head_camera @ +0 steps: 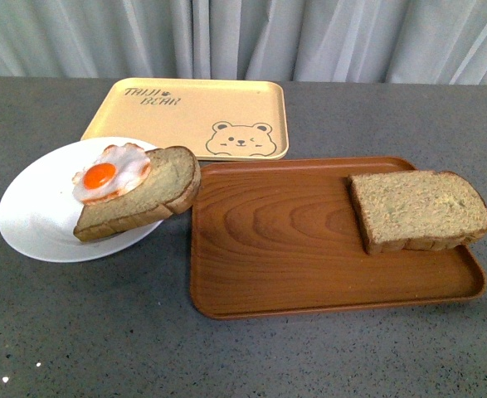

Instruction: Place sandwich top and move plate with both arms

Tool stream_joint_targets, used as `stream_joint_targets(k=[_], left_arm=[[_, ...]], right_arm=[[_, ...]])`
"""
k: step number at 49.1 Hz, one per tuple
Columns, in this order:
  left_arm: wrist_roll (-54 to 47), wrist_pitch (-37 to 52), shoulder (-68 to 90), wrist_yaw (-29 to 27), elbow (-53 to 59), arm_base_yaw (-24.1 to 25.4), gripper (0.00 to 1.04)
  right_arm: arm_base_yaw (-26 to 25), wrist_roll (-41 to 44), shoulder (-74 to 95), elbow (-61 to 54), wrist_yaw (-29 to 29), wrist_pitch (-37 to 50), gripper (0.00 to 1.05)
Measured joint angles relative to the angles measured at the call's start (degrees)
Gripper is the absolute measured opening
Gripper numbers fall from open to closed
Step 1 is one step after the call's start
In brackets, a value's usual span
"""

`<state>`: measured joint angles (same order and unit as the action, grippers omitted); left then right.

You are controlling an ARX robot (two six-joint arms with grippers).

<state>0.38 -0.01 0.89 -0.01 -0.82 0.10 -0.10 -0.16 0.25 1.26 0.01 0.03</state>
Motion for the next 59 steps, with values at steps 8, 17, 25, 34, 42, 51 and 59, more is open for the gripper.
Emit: stream_joint_targets(k=[8, 17, 25, 34, 42, 51, 59], left_arm=[[0.0, 0.0, 0.0, 0.0, 0.0, 0.0, 0.96], [0.0, 0.0, 0.0, 0.0, 0.0, 0.0, 0.96], [0.0, 0.0, 0.0, 0.0, 0.0, 0.0, 0.96], [0.0, 0.0, 0.0, 0.0, 0.0, 0.0, 0.96], [0.0, 0.0, 0.0, 0.0, 0.0, 0.0, 0.96], [0.0, 0.0, 0.0, 0.0, 0.0, 0.0, 0.96], [0.0, 0.0, 0.0, 0.0, 0.0, 0.0, 0.96]], right_arm=[[0.0, 0.0, 0.0, 0.0, 0.0, 0.0, 0.96], [0.0, 0.0, 0.0, 0.0, 0.0, 0.0, 0.96], [0.0, 0.0, 0.0, 0.0, 0.0, 0.0, 0.96], [0.0, 0.0, 0.0, 0.0, 0.0, 0.0, 0.96], [0.0, 0.0, 0.0, 0.0, 0.0, 0.0, 0.96], [0.2, 1.9, 3.8, 2.7, 0.9, -7.0, 0.96], [-4.6, 2.5, 37.9, 13.9, -2.7, -3.5, 0.96]])
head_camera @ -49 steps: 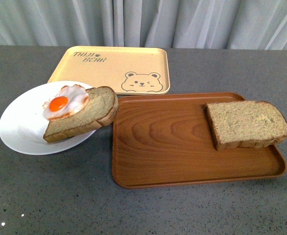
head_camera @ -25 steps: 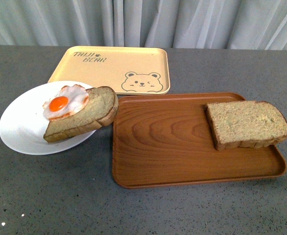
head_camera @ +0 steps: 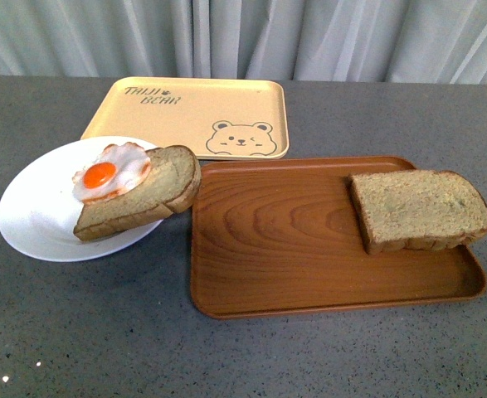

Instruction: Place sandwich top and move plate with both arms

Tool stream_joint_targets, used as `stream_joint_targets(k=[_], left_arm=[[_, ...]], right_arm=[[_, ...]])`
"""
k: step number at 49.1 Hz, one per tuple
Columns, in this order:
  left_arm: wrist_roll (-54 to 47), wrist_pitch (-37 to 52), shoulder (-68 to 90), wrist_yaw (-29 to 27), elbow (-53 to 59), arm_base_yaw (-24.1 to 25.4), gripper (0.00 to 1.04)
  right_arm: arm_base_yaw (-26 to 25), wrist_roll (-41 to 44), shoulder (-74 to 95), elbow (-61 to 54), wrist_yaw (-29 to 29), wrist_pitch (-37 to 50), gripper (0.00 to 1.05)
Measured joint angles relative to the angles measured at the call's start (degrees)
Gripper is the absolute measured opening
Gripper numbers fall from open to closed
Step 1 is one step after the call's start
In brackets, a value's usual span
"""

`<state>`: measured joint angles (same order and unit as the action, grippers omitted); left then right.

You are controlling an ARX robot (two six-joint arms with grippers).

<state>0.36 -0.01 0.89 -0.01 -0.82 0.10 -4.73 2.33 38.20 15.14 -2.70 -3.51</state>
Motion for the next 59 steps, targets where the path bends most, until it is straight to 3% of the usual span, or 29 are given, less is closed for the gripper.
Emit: stream_joint_targets(k=[3, 16, 30, 46, 52, 59], left_arm=[[0.0, 0.0, 0.0, 0.0, 0.0, 0.0, 0.96], [0.0, 0.0, 0.0, 0.0, 0.0, 0.0, 0.96], [0.0, 0.0, 0.0, 0.0, 0.0, 0.0, 0.96], [0.0, 0.0, 0.0, 0.0, 0.0, 0.0, 0.96], [0.0, 0.0, 0.0, 0.0, 0.0, 0.0, 0.96], [0.0, 0.0, 0.0, 0.0, 0.0, 0.0, 0.96]], right_arm=[[-2.2, -1.1, 10.7, 2.6, -2.5, 8.0, 0.96], [-6.1, -3.0, 45.5, 10.8, -7.1, 26.2, 0.96], [-3.9, -12.4, 61.7, 19.6, -11.4, 31.0, 0.96], [-1.0, -24.8, 73.7, 25.6, -11.9, 33.9, 0.95], [-0.7, -26.1, 74.1, 25.7, -11.9, 33.9, 0.77], [-0.6, -27.2, 73.1, 25.3, -12.9, 33.9, 0.45]])
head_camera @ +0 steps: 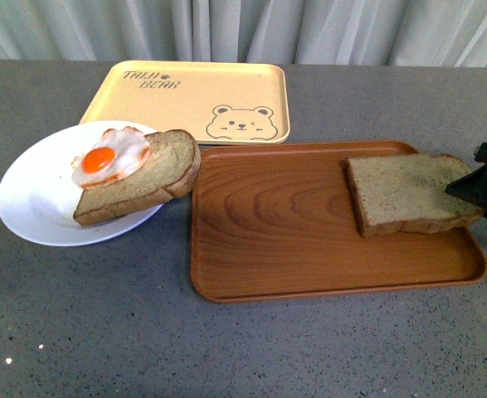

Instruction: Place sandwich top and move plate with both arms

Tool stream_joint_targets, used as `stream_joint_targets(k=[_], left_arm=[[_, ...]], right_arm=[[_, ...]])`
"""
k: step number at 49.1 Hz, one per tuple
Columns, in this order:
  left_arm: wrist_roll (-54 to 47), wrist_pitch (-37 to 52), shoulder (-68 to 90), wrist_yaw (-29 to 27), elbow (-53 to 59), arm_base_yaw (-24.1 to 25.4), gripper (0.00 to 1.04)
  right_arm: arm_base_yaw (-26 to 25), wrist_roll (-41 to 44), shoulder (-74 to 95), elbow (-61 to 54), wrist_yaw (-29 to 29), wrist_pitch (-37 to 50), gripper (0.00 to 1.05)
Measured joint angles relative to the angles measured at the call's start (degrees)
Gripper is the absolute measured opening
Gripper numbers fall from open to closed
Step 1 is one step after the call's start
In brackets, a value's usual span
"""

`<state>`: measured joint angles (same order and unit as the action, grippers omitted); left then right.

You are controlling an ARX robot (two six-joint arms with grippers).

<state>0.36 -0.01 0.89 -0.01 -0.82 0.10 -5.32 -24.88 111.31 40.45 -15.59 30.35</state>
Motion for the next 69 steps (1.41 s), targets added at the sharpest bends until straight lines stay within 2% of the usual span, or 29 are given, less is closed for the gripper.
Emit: stream_joint_targets(k=[7, 12, 19, 25, 38, 44, 57, 64, 69], left_arm=[[0.0, 0.0, 0.0, 0.0, 0.0, 0.0, 0.96], [0.0, 0.0, 0.0, 0.0, 0.0, 0.0, 0.96], [0.0, 0.0, 0.0, 0.0, 0.0, 0.0, 0.96], [0.0, 0.0, 0.0, 0.0, 0.0, 0.0, 0.96], [0.0, 0.0, 0.0, 0.0, 0.0, 0.0, 0.96], [0.0, 0.0, 0.0, 0.0, 0.0, 0.0, 0.96], [0.0, 0.0, 0.0, 0.0, 0.0, 0.0, 0.96], [0.0, 0.0, 0.0, 0.0, 0.0, 0.0, 0.96], [0.0, 0.0, 0.0, 0.0, 0.0, 0.0, 0.96]], right_arm=[[0.0, -1.2, -4.9, -0.7, -1.6, -1.2, 0.16], [0.9, -2.5, -9.9, -0.7, -2.1, -2.5, 0.02], [5.9, -5.2, -15.1, 1.0, -2.0, -3.8, 0.02], [13.5, -7.9, -15.9, 6.3, -0.8, -4.3, 0.02], [27.6, -11.8, -7.8, 21.7, 2.5, -5.6, 0.02], [32.5, -13.2, -2.3, 27.7, 4.1, -7.0, 0.02], [39.8, -14.5, 8.4, 33.0, 7.9, -8.6, 0.02], [41.0, -14.6, 11.6, 32.7, 9.0, -8.9, 0.02], [40.9, -14.6, 11.7, 31.6, 9.4, -8.6, 0.18]])
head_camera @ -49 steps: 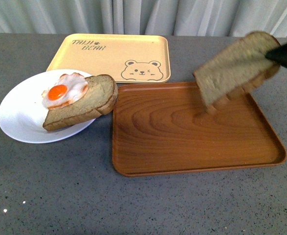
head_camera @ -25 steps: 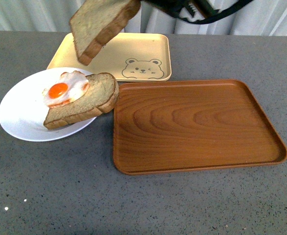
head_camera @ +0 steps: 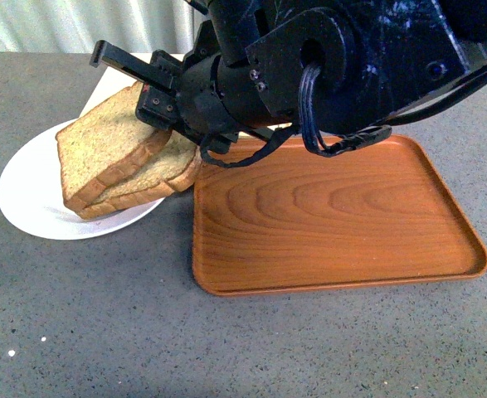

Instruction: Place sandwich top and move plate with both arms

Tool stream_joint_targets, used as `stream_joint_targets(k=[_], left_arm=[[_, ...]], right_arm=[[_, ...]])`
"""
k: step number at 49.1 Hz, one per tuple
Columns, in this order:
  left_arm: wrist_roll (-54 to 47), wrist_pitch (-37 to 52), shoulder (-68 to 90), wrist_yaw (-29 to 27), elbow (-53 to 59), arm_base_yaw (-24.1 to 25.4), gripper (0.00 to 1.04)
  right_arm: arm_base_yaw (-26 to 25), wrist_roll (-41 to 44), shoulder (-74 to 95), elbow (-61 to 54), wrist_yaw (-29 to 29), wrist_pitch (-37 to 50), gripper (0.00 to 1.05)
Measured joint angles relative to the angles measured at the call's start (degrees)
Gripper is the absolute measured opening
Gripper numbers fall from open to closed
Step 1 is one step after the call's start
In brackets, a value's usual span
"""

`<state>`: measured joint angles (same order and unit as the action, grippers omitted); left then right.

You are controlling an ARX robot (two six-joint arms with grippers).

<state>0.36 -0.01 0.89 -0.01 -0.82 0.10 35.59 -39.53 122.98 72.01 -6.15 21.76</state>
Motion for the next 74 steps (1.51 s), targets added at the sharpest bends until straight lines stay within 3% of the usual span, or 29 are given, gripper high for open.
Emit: stream_joint_targets(k=[7, 17, 22, 25, 29, 32, 34, 41, 53, 74], left_arm=[[0.0, 0.0, 0.0, 0.0, 0.0, 0.0, 0.96], [0.0, 0.0, 0.0, 0.0, 0.0, 0.0, 0.96], [0.0, 0.0, 0.0, 0.0, 0.0, 0.0, 0.96], [0.0, 0.0, 0.0, 0.0, 0.0, 0.0, 0.96], [0.0, 0.0, 0.0, 0.2, 0.0, 0.0, 0.96], [0.0, 0.0, 0.0, 0.1, 0.0, 0.0, 0.96], [0.0, 0.0, 0.0, 0.1, 0.0, 0.0, 0.96], [0.0, 0.0, 0.0, 0.0, 0.0, 0.0, 0.96], [0.0, 0.0, 0.0, 0.0, 0.0, 0.0, 0.96], [0.0, 0.0, 0.0, 0.0, 0.0, 0.0, 0.96]], right_arm=[[-1.8, 0.3, -1.9, -3.4, 0.9, 2.4, 0.5], [-5.6, 2.5, -8.5, -8.7, 2.1, 5.8, 0.8], [-9.9, 4.7, -14.6, -14.1, 2.1, 8.9, 0.97], [-11.6, 6.2, -16.0, -15.8, 4.2, 10.1, 0.95], [-11.6, 16.9, -15.4, -21.9, 19.0, 27.3, 0.81], [-12.3, 24.9, -16.1, -27.4, 25.4, 36.0, 0.73], [-13.1, 27.9, -17.1, -30.5, 26.3, 39.5, 0.67], [-16.7, 35.6, -24.5, -40.4, 24.5, 45.1, 0.46], [-22.5, 38.4, -36.9, -54.1, 19.0, 45.5, 0.02], [-29.0, 39.2, -57.2, -65.9, 12.5, 37.0, 0.02]])
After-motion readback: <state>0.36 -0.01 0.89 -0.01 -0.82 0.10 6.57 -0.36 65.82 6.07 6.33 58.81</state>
